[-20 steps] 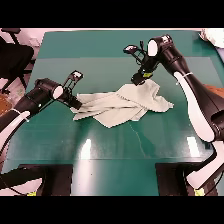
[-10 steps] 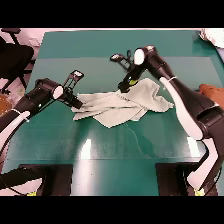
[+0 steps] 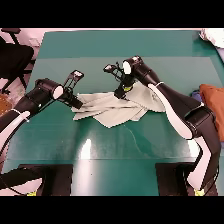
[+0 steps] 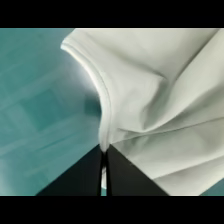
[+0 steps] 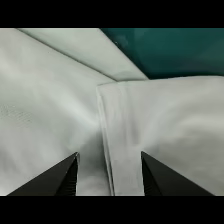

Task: Fold the shirts.

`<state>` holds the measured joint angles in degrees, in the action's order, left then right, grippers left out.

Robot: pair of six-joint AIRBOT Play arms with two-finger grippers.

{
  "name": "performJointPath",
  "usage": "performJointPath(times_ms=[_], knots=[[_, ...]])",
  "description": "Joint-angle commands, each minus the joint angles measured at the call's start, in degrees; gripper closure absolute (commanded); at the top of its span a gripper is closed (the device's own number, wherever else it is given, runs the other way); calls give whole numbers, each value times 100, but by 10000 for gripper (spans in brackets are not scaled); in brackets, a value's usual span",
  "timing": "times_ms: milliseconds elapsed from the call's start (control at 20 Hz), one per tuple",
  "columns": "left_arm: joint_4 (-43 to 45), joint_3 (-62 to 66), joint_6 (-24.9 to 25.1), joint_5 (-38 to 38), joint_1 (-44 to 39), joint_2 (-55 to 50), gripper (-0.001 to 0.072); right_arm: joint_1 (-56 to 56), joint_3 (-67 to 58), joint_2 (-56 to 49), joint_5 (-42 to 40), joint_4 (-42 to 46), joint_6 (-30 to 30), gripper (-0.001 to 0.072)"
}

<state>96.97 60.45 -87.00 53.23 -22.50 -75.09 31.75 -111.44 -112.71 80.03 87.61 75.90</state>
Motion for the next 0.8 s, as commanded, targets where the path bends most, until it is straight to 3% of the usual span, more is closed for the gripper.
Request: performJointPath(times_ms=[0,150,400,750], knots=[[-13,2,-2,-26,4,2,683,-2,0,-138,-59,98,59,263],[-13,2,0,-22,4,2,683,-2,0,-245,-59,92,223,268],[-13,2,-2,-20,4,2,683,0,-9,-225,9,103,223,697],[-13,2,-2,22,4,2,684,-26,-22,-35,4,111,221,697]])
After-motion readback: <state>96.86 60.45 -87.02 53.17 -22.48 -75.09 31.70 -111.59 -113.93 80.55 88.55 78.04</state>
